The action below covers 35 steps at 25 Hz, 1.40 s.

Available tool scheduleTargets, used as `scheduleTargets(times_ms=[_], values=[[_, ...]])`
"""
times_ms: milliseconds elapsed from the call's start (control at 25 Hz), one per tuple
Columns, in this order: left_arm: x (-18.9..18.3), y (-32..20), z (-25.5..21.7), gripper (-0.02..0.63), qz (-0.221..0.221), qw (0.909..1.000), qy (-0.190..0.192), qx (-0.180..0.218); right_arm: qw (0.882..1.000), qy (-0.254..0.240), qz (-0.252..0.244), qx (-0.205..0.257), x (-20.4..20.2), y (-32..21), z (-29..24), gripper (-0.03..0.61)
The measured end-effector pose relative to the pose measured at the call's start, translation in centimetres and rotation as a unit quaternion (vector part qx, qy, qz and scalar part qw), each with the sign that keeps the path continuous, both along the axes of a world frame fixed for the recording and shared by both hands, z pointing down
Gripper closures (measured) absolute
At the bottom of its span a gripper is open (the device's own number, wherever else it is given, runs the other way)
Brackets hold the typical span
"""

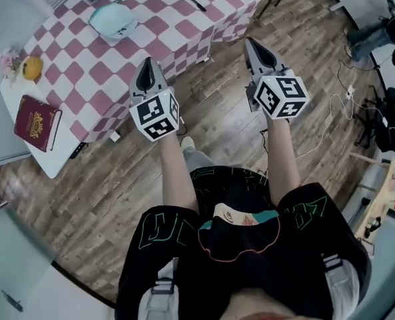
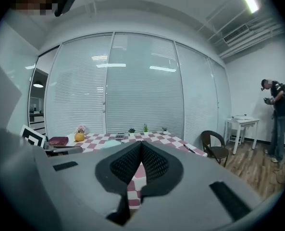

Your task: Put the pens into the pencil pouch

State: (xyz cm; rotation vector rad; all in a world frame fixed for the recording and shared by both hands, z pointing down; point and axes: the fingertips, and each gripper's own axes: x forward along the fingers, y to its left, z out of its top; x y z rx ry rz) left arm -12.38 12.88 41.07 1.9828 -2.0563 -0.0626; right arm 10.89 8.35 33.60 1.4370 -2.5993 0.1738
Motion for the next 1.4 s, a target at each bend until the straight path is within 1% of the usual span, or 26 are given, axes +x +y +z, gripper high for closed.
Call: scheduleTargets(times_ms=[80,240,400,560,800,880,1080,1280,1400], values=[[-0.8,-0.8,0.5,0.617,-0.007,1.0,0.003,-0.006,1.0,0.003,-0.008,-0.005,-1.1,-1.2,0.4,0.58],[-2.4,-1.7,0.6,0.617,-0.016,0.9999,0.0,-0.006,1.0,0.004,-0.013,-0.014,-2.5,-2.9,1.0,0.58],[-4.7,-1.9,0.2,0.617,-0.041,0.9992,-0.001,-0.003,0.999,0.007,-0.036,-0.016,-4.7,-3.6,1.4,0.58],[-6.8,-2.3,-0.4,0.617,-0.07,0.9975,0.003,0.004,0.998,0.015,-0.066,-0.003,-6.7,-4.5,0.7,0.58],[-9.3,-2.9,-2.4,0.617,-0.103,0.9944,-0.014,0.016,0.996,-0.007,-0.088,0.012,-8.3,-6.9,-0.6,0.58],[-10.2,-3.3,-3.1,0.617,-0.12,0.9923,-0.024,0.02,0.995,-0.015,-0.1,0.013,-9.2,-8.2,-0.7,0.58],[-12.9,-4.9,-4.1,0.617,-0.174,0.9831,-0.053,0.021,0.99,-0.031,-0.137,0.004,-12.2,-12.7,-0.1,0.58],[-14.6,-7.7,-4.0,0.617,-0.208,0.9755,-0.071,0.002,0.981,-0.04,-0.19,-0.005,-15.9,-17.7,0.7,0.58],[-14.7,-9.9,-3.7,0.617,-0.216,0.973,-0.079,-0.014,0.975,-0.045,-0.215,-0.016,-17.5,-20.6,1.5,0.58]])
